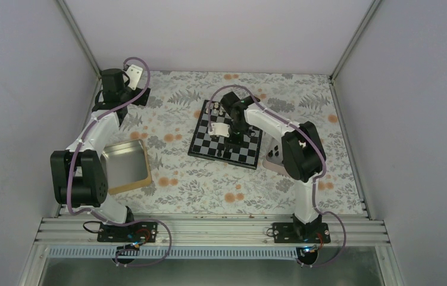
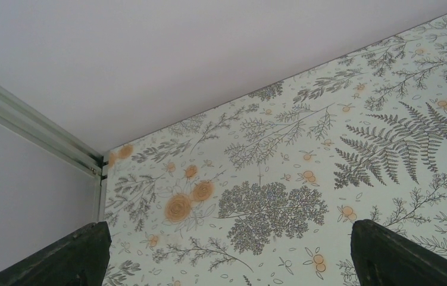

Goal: Set up the chess pieces on the board
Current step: Place the chess piece on the chessboard.

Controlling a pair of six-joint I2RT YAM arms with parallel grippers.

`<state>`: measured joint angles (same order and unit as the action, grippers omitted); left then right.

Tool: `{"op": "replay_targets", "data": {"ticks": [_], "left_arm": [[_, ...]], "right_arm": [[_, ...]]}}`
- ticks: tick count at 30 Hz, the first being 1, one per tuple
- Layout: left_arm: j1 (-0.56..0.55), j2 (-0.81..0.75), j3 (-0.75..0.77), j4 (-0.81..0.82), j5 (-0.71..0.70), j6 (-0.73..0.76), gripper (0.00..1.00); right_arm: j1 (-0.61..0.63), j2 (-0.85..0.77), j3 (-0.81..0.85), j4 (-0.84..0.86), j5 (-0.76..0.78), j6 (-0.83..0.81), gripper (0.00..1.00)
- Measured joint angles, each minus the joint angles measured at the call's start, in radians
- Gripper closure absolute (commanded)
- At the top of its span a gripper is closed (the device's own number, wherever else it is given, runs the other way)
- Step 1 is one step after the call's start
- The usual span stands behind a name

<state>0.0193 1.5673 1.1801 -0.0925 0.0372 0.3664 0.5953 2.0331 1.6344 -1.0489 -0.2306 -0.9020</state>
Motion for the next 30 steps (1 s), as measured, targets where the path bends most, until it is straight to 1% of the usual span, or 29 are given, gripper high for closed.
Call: {"op": "replay_targets", "data": {"ticks": [12, 30], "left_arm": [[0.000, 0.000, 0.000, 0.000, 0.000, 0.000, 0.00], [0.000, 0.000, 0.001, -0.001, 0.000, 0.000, 0.00]], "right_arm": [[0.011, -0.045, -0.109, 0.029, -0.003, 0.034, 0.89], [0.026, -0.047, -0.115, 0.061, -0.003, 0.039, 0.90]]}}
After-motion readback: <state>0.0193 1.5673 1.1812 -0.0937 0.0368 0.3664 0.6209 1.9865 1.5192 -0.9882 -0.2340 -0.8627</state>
